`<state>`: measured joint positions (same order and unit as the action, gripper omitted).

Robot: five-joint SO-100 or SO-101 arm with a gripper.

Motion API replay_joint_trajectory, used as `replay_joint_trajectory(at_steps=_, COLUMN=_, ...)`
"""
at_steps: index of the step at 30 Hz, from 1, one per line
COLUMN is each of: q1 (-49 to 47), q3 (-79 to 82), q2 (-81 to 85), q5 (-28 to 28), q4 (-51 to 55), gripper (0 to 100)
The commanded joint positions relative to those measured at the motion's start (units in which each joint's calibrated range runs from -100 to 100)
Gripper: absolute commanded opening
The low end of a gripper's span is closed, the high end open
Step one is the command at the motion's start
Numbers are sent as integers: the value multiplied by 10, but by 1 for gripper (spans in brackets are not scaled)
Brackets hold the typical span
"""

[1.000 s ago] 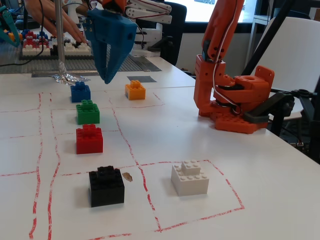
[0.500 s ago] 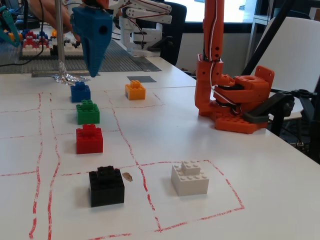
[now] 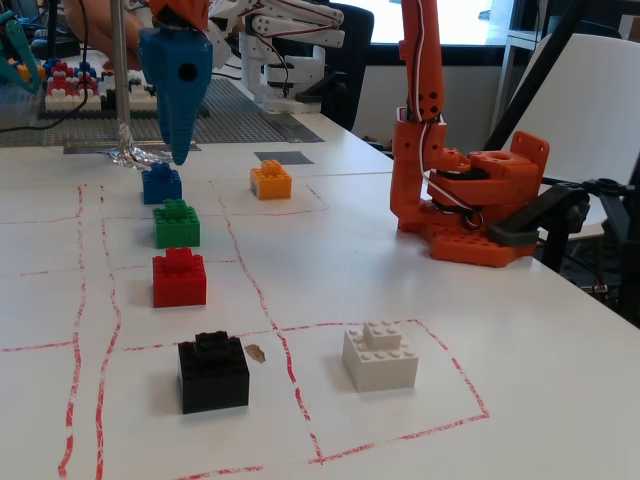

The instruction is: Grab the block and put it in the grey marker

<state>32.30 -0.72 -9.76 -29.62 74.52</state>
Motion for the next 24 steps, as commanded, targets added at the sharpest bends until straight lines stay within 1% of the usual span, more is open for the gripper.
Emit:
replay_joint_trajectory(at_steps=1, q1=18, q3=-46, q2=23, q5=-12, q4=-18, gripper=28)
replay_joint_trajectory(at_steps=15, q1=24, q3=-44, q2=-30, q5=-20, q4=-74, gripper=32)
replay_joint_trajectory(at_steps=24, q1=38, q3=-68, q2=-85, q5=-17, q4=-86, gripper=32)
